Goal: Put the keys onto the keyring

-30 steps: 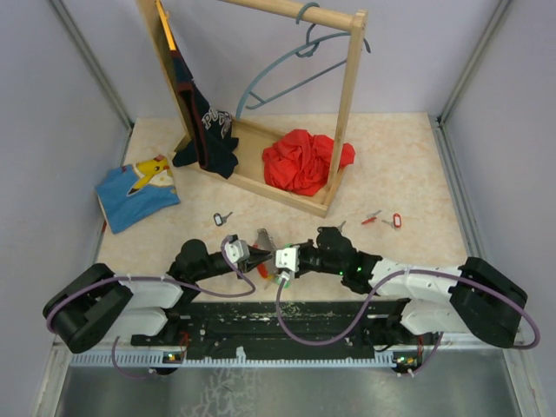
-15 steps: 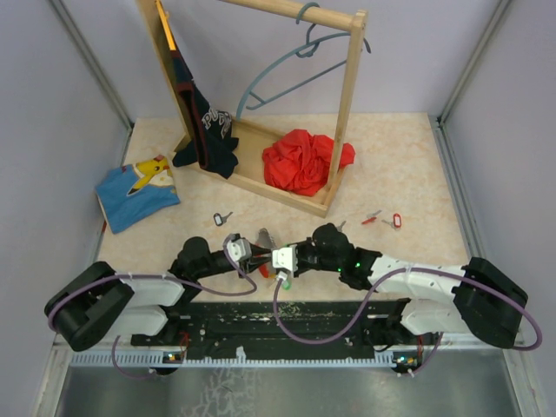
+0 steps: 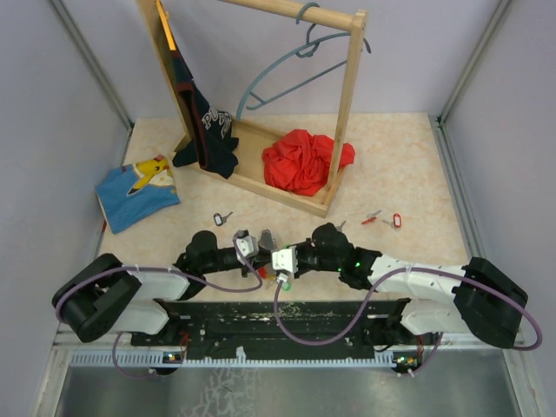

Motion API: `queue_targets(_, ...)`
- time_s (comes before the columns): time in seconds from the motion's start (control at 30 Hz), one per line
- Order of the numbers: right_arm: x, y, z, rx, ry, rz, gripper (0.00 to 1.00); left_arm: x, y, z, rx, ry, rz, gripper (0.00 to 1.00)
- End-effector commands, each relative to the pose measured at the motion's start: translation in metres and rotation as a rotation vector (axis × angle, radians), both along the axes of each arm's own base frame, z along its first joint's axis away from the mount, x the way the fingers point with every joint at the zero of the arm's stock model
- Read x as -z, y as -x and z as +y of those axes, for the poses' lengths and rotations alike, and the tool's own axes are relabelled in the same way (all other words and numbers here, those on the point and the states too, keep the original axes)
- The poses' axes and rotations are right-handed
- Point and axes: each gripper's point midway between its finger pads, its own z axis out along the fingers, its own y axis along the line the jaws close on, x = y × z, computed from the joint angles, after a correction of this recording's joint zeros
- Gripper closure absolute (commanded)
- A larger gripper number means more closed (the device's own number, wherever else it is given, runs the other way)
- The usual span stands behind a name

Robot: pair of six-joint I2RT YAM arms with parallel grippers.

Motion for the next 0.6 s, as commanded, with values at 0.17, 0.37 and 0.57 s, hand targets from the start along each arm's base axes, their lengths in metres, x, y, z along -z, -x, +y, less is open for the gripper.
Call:
queue_targets(0.17,-0.051,-0.008,0.014,-0.012,-0.113,-0.087,1.00,-0.002,-0.005,-0.004,0.009,-0.010,-0.008,1.00)
queue_targets(0.37,-0.030,-0.010,-0.007,0.070,-0.065,-0.068,1.00,-0.008,-0.011,0.004,-0.046,0.022,0.004,1.00)
queue_targets(0.57,-0.008,-0.007,-0.021,0.116,-0.038,-0.033,1.00,-0.018,-0.014,0.010,-0.072,0.073,0.000,1.00)
